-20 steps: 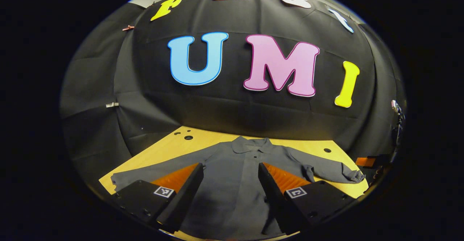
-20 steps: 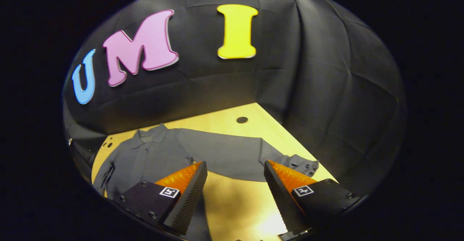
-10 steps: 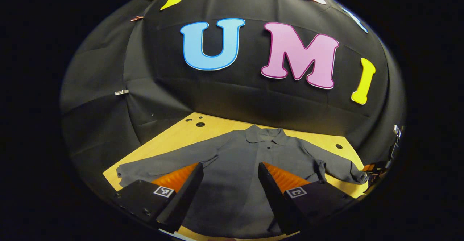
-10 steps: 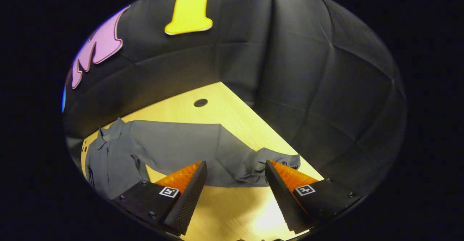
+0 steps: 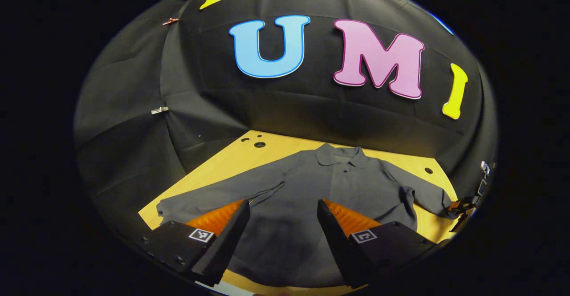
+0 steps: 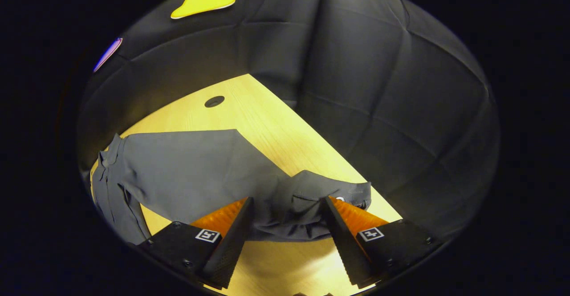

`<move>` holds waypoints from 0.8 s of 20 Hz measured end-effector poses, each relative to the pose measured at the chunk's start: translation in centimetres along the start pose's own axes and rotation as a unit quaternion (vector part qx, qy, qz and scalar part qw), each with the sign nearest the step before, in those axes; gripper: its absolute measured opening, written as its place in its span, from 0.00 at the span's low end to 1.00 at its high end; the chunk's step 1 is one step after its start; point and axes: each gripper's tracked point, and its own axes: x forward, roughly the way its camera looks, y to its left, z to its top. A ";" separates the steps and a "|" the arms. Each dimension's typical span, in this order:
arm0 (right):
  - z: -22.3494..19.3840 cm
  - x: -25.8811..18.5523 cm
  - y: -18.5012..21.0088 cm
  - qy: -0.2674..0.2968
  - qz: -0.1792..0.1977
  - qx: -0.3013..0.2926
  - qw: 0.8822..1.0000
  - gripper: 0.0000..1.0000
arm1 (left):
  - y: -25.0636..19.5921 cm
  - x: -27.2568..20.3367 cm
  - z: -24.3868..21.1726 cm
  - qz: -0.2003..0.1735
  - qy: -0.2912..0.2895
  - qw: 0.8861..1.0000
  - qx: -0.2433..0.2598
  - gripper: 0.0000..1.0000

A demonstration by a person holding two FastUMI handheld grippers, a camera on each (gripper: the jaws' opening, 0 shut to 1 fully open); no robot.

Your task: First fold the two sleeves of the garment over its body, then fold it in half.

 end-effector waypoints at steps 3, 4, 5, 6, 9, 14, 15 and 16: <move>0.2 -0.2 0.5 -0.009 0.003 -0.019 1.000 0.98 | -0.8 -0.2 -0.3 -0.008 0.001 1.000 0.012 0.96; 0.2 -0.3 0.6 -0.003 0.006 -0.021 1.000 0.97 | -1.2 -0.2 -0.5 -0.014 0.003 1.000 0.017 0.96; 0.6 -0.3 0.6 -0.005 0.007 -0.021 1.000 0.91 | -1.5 -0.2 -0.8 -0.017 0.006 1.000 0.020 0.96; 0.7 -0.3 0.2 -0.001 0.002 -0.020 1.000 0.90 | -1.7 -0.1 -0.8 -0.020 0.007 1.000 0.021 0.96; 0.6 -0.2 -0.1 0.004 0.000 -0.013 1.000 0.45 | -2.1 -0.4 -1.2 -0.027 0.010 0.999 0.016 0.96; 0.7 -0.4 0.5 0.025 0.025 0.020 0.999 0.06 | -0.9 -0.9 -2.1 -0.021 0.016 1.000 0.001 0.96; 0.8 -0.6 0.6 0.029 0.027 0.017 0.999 0.06 | -0.5 -1.0 -2.4 -0.018 0.018 1.000 -0.003 0.96; 1.0 -0.9 0.6 0.024 0.025 0.000 0.999 0.06 | 0.0 -1.1 -2.5 -0.014 0.022 1.000 -0.008 0.96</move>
